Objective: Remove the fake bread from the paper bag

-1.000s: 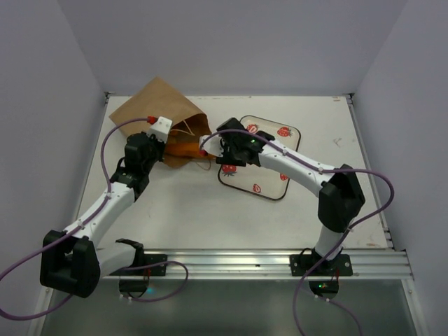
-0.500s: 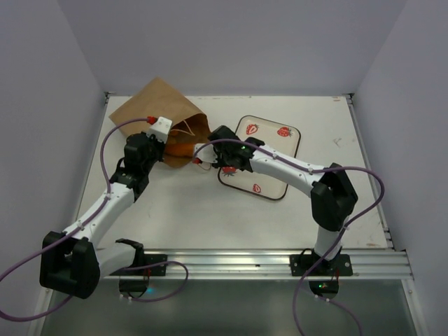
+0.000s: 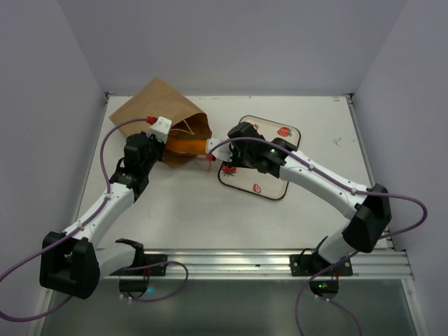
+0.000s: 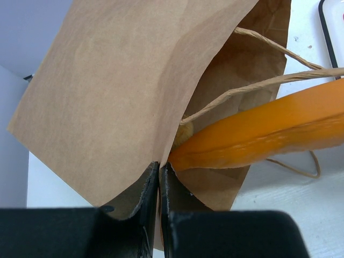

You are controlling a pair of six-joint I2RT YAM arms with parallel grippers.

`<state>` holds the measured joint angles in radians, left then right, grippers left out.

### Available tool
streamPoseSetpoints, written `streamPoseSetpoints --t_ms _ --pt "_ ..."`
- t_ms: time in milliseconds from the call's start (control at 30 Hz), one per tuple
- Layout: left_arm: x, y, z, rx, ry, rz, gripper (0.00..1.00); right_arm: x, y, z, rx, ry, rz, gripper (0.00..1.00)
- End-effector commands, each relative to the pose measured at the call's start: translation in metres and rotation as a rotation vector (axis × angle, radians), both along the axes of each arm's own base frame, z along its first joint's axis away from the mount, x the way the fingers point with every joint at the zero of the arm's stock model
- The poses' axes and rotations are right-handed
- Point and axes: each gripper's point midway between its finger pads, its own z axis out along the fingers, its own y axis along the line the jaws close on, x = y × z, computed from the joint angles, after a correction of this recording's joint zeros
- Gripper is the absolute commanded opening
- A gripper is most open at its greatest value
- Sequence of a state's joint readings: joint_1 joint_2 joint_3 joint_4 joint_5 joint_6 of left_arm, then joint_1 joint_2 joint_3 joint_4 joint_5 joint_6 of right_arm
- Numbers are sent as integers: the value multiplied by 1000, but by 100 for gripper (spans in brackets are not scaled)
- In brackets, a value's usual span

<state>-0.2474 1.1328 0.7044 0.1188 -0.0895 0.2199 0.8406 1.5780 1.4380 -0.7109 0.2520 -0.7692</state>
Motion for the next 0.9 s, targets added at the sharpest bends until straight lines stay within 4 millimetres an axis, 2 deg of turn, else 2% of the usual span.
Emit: streamPoseSetpoints --t_ms 0,67,267,300,433,533,667,867 --pt "4 -2 21 -39 -82 5 9 -22 -26 21 41 -5 -25 0" --pt "4 -2 21 -40 -82 8 9 -33 -42 28 36 -9 -34 0" --pt "5 -1 22 -45 -81 18 9 -52 -98 21 -8 11 -120 0" --pt "5 -1 21 -46 -80 18 9 -55 -105 25 10 7 -136 0" --pt "7 -3 21 -54 -73 14 9 -52 -142 19 69 68 -259 0" --pt "6 -4 21 -60 -72 9 9 -46 -162 14 132 116 -368 0" --pt "6 -5 23 -64 -76 2 9 -39 -163 0 265 241 -512 0" --pt "3 -6 24 -69 -83 -2 9 -17 -162 -9 468 389 -732 0"
